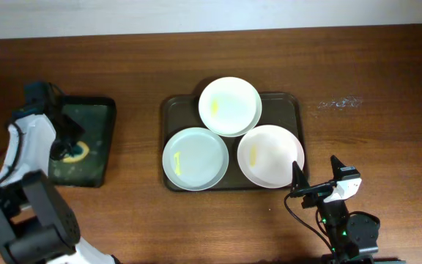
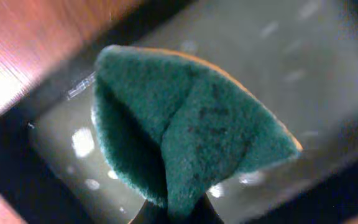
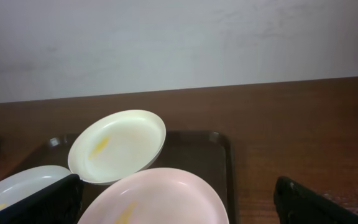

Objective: Clean dirty plates on tray and stack at the side

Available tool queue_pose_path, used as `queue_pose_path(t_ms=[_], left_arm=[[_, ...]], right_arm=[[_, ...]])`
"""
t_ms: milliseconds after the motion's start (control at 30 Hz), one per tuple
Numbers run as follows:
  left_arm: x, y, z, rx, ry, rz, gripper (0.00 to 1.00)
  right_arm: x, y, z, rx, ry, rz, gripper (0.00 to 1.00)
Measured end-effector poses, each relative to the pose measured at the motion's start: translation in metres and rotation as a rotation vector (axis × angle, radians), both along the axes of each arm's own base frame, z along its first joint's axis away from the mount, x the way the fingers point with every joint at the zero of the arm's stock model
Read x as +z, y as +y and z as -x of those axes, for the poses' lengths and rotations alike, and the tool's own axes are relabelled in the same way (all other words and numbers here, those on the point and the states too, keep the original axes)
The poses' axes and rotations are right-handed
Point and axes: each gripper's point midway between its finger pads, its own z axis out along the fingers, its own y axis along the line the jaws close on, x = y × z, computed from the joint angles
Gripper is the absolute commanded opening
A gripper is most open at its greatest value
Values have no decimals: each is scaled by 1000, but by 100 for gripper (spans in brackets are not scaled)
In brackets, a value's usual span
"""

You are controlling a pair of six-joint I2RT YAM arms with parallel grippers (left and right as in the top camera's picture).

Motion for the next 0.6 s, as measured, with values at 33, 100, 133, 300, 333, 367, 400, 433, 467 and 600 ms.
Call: queue_pose_path(t_ms=[33,100,133,300,333,367,400,433,467,600], left_arm=[[31,-3,-8,-18,-68,-4,0],[103,-37,-21,-109,-272,49,0],[135,-73,-23,-200,-358,111,0],[79,-288,2,-720,-182,329,0],[56,-311,10,-750,-120,301,0],[39,-325,16,-768,-75,270,0],[20,-338,18,-786,-38,237,13],[-2,-349,27,-807,22,210,44],[-17,-354,33,-815,65,191,53],[-31,-356,35,-812,93,163,58]], right_arm=[[0,0,0,0,0,-1,98],[0,0,0,0,0,0,98],[0,0,0,0,0,0,98],[0,0,0,0,0,0,98],[0,0,0,0,0,0,99],[0,0,0,0,0,0,98],[0,0,0,0,0,0,98],[0,0,0,0,0,0,98],[0,0,0,0,0,0,98],[0,0,0,0,0,0,98]])
